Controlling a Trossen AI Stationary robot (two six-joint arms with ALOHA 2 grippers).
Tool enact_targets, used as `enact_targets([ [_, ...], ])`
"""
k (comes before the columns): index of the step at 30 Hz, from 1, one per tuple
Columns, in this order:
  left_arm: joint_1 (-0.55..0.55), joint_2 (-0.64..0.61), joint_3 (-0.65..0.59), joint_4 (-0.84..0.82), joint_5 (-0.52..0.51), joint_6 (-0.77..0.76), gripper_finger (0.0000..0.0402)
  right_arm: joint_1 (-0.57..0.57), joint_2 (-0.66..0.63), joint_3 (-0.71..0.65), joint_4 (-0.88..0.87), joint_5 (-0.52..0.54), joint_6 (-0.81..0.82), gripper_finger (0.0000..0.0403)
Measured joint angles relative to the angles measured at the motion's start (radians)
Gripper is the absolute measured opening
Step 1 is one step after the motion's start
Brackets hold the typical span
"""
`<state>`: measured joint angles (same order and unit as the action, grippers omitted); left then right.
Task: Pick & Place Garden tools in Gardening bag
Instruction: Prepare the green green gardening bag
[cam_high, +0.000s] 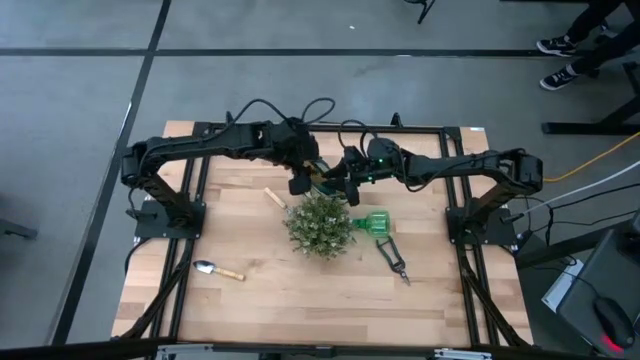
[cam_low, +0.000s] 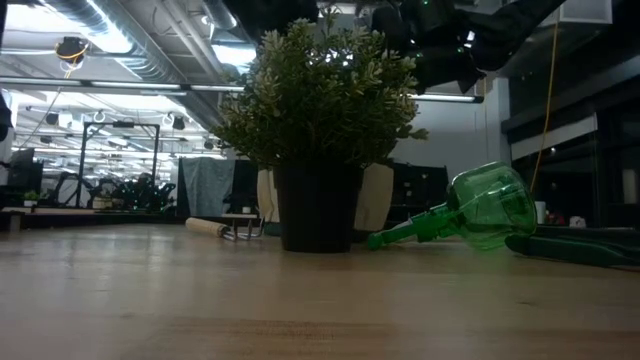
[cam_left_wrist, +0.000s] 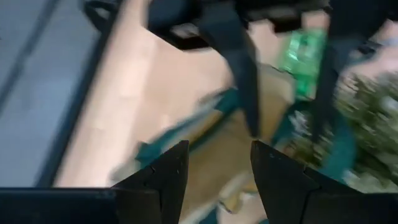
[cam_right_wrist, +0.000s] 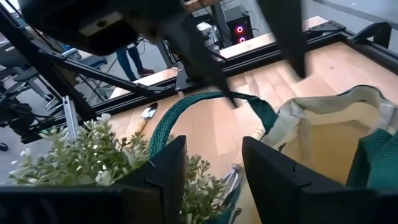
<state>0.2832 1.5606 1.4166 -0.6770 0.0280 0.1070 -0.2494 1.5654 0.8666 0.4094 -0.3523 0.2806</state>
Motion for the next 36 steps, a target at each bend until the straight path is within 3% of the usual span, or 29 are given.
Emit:
enact_targets([
  [12, -0.008, 0.000, 0.000, -0.120, 0.179, -0.017, 0.0165, -0.007, 0.000, 0.000, -0.051, 0.028, 0.005, 0.0160],
  [25, -0.040, 0.081, 0.000, -0.146, 0.157, -0.016, 0.0160, -0.008, 0.000, 0.000, -0.137, 0.030, 0.066, 0.0160],
  [36, -0.037, 0.109, 0.000, -0.142, -0.008, -0.015, 0.0156, -0.023, -0.001, 0.000, -0.249, 0.070, 0.060, 0.0160],
])
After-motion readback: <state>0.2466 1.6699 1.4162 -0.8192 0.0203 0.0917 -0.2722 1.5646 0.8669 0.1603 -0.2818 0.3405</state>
